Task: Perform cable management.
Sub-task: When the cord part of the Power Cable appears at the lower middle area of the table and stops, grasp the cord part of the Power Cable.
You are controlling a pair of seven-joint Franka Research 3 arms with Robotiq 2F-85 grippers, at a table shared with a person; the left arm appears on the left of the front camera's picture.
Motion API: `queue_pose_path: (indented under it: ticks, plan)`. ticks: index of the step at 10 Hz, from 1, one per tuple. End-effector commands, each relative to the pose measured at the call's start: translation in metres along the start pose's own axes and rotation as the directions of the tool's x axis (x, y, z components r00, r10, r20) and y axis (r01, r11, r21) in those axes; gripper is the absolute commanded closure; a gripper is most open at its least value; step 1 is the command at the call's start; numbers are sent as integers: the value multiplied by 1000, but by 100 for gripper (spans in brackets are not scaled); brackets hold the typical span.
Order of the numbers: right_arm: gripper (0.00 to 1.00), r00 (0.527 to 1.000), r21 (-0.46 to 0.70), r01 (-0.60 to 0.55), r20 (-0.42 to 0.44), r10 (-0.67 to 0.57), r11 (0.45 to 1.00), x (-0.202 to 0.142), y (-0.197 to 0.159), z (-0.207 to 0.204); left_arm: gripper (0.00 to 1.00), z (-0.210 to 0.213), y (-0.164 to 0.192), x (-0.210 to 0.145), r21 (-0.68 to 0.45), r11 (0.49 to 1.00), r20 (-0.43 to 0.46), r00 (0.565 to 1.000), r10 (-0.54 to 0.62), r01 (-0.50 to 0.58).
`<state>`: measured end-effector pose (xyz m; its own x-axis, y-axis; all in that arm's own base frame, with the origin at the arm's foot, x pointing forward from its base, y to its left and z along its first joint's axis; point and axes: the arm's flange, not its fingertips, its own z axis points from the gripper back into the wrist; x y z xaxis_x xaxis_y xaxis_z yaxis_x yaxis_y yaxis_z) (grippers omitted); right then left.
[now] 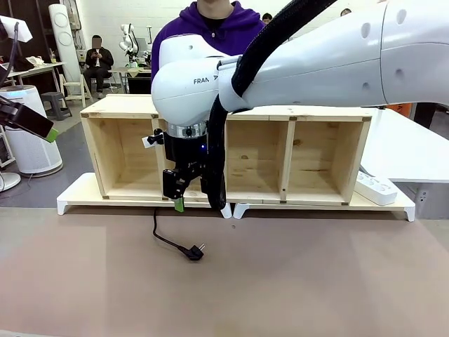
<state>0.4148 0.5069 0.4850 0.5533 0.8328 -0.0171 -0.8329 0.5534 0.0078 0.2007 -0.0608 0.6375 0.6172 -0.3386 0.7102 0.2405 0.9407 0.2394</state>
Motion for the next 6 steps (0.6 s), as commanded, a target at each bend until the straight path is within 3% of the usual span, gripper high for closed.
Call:
queue_pose_path:
  ticks: [1,6]
  plan:
    - [0,1000,1,12,-3,-12,1000,0,0,0,0,-1,2,2,3,1000,13,1000,-16,16]
    - [0,1000,0,2,0,-2,1000,0,-1,0,0,-1,2,2,3,1000,13,1000,-16,16]
